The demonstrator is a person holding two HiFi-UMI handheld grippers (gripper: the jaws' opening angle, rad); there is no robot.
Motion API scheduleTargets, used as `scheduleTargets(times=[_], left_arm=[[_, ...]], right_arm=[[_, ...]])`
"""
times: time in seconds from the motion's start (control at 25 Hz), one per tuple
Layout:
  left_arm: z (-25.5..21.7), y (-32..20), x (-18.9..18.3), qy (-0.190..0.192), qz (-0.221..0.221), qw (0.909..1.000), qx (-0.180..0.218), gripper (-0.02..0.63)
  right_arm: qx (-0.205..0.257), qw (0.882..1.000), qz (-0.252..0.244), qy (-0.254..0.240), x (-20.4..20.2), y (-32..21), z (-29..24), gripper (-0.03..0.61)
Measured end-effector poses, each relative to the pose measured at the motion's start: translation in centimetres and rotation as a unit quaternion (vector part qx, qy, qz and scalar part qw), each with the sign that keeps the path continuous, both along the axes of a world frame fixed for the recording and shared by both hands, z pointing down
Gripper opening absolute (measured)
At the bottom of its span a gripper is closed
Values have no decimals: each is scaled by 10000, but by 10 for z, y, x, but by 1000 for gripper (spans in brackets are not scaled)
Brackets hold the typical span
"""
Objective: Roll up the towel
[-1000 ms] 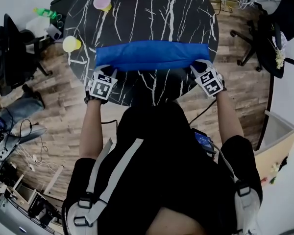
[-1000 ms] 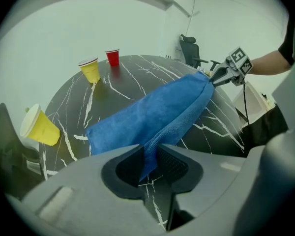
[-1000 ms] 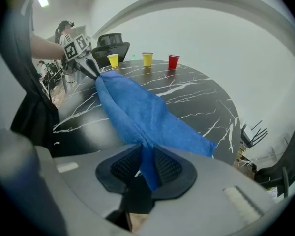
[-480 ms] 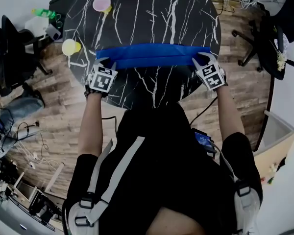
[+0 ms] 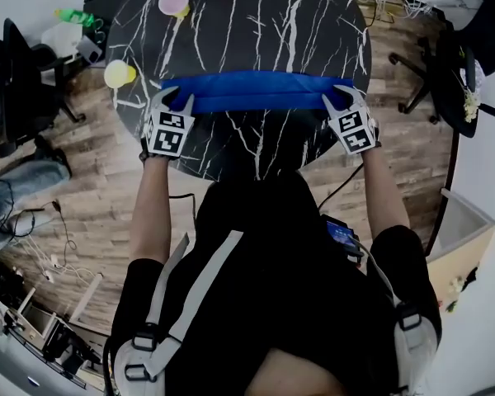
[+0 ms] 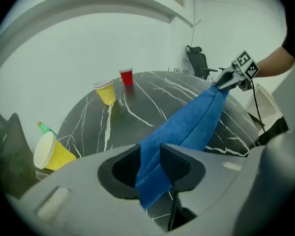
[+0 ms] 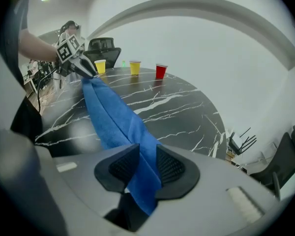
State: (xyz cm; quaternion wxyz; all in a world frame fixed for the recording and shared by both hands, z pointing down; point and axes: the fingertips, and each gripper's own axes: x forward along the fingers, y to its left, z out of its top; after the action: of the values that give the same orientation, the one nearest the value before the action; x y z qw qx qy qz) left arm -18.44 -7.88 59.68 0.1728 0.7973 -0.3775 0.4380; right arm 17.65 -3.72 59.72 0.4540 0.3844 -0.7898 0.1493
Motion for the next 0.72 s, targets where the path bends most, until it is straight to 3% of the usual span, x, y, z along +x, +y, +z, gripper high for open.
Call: scheduleTargets(times=[0.32, 0.6, 0.72], left_arm=[[-25, 29, 38, 189, 545, 9982, 155, 133], [-7, 57, 34, 138, 541, 9984, -16, 133], [3, 61, 30, -68, 659, 9978, -1, 143]], right_arm=[[386, 9991, -167, -63, -14, 19, -25, 109], [136, 9997, -192, -12, -15, 52, -7, 109], [78, 9997, -202, 96, -9, 58, 0, 110]])
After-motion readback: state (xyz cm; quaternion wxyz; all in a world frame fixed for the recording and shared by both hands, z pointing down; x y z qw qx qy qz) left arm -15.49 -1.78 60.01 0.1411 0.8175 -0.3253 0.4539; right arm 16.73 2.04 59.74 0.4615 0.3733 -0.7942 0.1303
